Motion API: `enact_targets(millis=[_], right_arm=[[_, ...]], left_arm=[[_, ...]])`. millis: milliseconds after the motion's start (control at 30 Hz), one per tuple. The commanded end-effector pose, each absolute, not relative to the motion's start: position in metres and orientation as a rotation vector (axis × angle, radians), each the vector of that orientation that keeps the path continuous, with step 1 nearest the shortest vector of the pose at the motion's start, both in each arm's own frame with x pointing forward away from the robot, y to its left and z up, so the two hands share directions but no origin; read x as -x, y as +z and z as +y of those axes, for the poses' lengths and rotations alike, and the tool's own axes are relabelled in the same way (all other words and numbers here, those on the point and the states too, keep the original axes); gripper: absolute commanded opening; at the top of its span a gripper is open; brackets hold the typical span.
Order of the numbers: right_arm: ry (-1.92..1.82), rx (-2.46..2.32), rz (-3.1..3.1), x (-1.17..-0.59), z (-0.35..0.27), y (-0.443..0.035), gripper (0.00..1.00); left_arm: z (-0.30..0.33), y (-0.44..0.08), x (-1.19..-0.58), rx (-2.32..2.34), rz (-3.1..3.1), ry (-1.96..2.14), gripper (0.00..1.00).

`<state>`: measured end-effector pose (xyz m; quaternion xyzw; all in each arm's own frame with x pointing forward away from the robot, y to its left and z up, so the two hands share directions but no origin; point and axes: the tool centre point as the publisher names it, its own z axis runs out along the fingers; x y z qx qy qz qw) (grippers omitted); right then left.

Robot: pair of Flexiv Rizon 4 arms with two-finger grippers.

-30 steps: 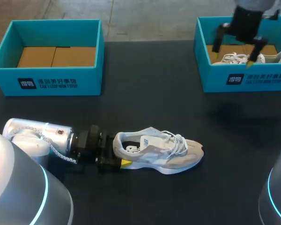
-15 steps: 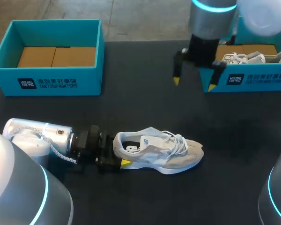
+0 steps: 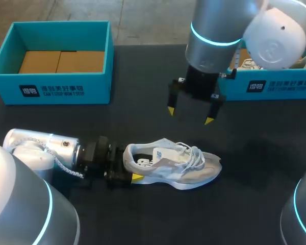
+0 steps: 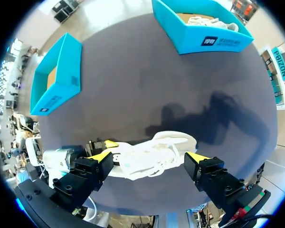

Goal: Take the shoe out of the shoebox, open the shoe tongue, remove and reinsert the insole, then place the shoe into the shoebox

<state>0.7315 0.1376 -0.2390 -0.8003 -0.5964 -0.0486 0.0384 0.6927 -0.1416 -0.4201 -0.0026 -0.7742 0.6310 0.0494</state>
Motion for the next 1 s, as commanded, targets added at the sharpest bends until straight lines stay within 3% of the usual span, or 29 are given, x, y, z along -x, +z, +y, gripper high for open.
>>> enact_targets(millis=[33,267,567,1000], right_arm=[[-0.158,2.448,-1.827,-0.731,0.135,-0.240,1.00],[-0.158,2.448,-1.827,-0.731,0.135,-0.240,1.00],[-0.095,2.492,-1.936,-0.714,0.204,-0.264,1.00],[0.023,2.612,-1.966,-0.686,0.232,-0.275,1.00]], left_arm=[[-0.141,-0.424,-0.695,0.007,-2.360,1.923,0.00],[-0.141,-0.424,-0.695,0.007,-2.360,1.923,0.00],[-0.141,-0.424,-0.695,0.007,-2.360,1.923,0.00],[-0.141,-0.424,-0.695,0.007,-2.360,1.923,0.00]])
